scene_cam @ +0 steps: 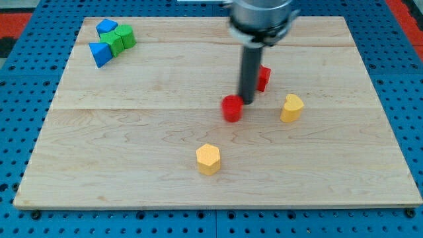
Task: Move the yellow heart to the center
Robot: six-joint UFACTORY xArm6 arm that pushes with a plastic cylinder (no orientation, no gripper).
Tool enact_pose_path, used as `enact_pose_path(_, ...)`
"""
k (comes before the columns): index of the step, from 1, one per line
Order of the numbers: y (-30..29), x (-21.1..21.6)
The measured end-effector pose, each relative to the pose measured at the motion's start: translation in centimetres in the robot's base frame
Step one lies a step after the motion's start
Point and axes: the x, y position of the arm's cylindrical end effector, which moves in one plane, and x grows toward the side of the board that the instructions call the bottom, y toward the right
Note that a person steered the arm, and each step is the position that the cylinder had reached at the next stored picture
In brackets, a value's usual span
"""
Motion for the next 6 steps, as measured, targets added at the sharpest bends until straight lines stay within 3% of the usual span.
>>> enact_pose_path(2,-0.8,1.1)
enact_pose_path(3,2.8,4.1)
enact_pose_path(4,11.1,5.4)
enact_pose_path(5,15.0,2.9)
enact_pose_path(6,11.8,0.7)
